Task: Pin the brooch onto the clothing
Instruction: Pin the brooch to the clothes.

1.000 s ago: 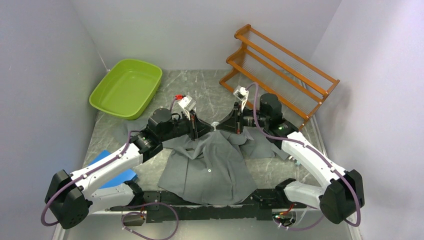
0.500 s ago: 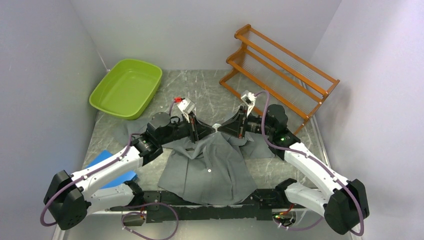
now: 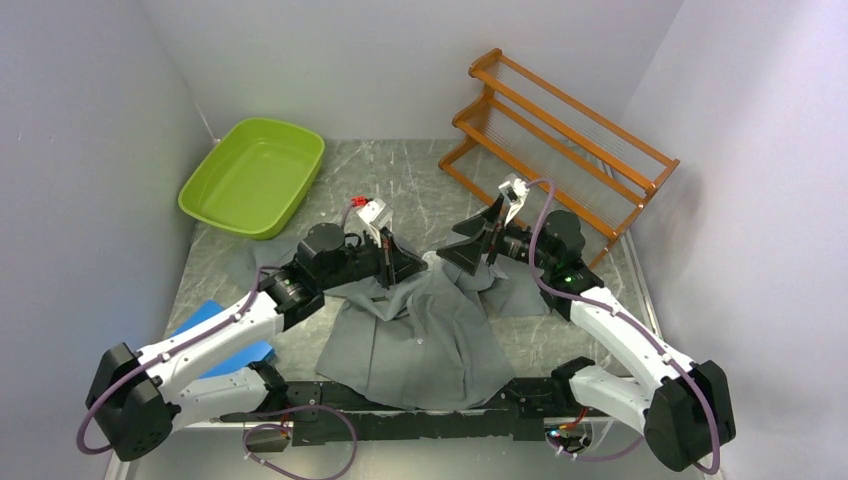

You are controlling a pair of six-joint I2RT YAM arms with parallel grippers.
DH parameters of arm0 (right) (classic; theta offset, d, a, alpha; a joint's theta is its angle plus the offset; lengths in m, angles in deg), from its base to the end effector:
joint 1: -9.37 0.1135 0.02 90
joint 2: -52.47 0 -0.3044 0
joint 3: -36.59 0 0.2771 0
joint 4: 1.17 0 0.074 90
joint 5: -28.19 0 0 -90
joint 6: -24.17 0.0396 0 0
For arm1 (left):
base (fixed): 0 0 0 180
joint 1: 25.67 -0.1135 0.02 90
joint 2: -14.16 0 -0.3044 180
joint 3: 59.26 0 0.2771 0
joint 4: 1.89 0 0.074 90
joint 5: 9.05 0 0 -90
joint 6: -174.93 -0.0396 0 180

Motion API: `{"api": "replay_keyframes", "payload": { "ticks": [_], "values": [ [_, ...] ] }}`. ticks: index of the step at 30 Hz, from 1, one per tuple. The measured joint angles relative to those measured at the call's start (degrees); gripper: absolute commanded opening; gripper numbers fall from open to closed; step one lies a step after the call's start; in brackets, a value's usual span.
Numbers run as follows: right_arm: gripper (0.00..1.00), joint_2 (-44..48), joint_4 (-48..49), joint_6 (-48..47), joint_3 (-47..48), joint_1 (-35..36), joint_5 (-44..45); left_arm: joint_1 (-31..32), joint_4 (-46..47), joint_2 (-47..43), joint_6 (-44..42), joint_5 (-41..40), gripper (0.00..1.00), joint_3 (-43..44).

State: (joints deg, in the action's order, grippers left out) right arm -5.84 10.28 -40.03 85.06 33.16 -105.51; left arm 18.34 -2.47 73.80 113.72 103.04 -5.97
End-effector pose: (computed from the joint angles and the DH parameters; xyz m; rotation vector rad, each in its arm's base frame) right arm 0.2046 0.1201 0.3280 -0.6190 1.5791 1.2471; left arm 0.1705 -0.1854 0.3322 0.5547 1.7679 -1.2466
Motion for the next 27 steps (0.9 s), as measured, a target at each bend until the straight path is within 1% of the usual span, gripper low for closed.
{"api": "replay_keyframes", "payload": {
  "ticks": [4,6,8,12,14,15,16,18,20,23,25,27],
  "values": [
    [1.0,0.48,-1.92,-0.09,0.0,-0.39,3.63,2.19,-5.64,2.29,-2.27,-4.39,0.02,3.67],
    [1.0,0.72,-3.87,-0.04,0.02,-1.07,5.95,4.26,-9.22,4.44,-3.56,-8.5,0.03,6.67],
    [1.0,0.79,-6.01,0.07,0.04,-1.97,8.55,6.62,-12.83,7.08,-4.68,-13.77,0.03,9.86],
    [1.0,0.61,-10.23,1.09,0.04,-4.31,13.27,11.91,-20.09,12.66,-5.9,-28.57,0.03,15.23],
    [1.0,-0.11,-11.54,1.81,0.09,-5.57,14.45,14.53,-22.16,14.6,-6.6,-35.56,0.03,16.15],
    [1.0,-0.85,-12.0,2.21,0.13,-6.27,14.84,15.91,-22.99,15.32,-7.13,-38.64,0.05,16.26],
    [1.0,-1.86,-12.39,2.75,0.2,-7.08,14.84,17.35,-23.71,15.91,-7.72,-41.48,0.09,16.26],
    [1.0,-4.24,-12.61,3.78,0.33,-8.83,14.27,20.72,-24.3,17.07,-9.84,-46.8,0.23,16.37],
    [1.0,-7.15,-12.66,4.85,0.44,-10.36,12.85,24.65,-25.09,18.82,-12.13,-52.02,0.48,17.4],
    [1.0,-11.28,-12.85,5.73,0.92,-11.54,10.16,30.18,-26.51,23.06,-15.04,-60.57,0.71,21.4],
    [1.0,-13.4,-13.05,5.86,1.44,-11.56,8.52,33.16,-27.06,26.56,-16.65,-66.62,0.78,24.5],
    [1.0,-14.91,-13.03,5.9,1.84,-11.61,7.08,35.1,-27.93,29.77,-17.81,-70.49,0.8,27.21]
  ]
}}
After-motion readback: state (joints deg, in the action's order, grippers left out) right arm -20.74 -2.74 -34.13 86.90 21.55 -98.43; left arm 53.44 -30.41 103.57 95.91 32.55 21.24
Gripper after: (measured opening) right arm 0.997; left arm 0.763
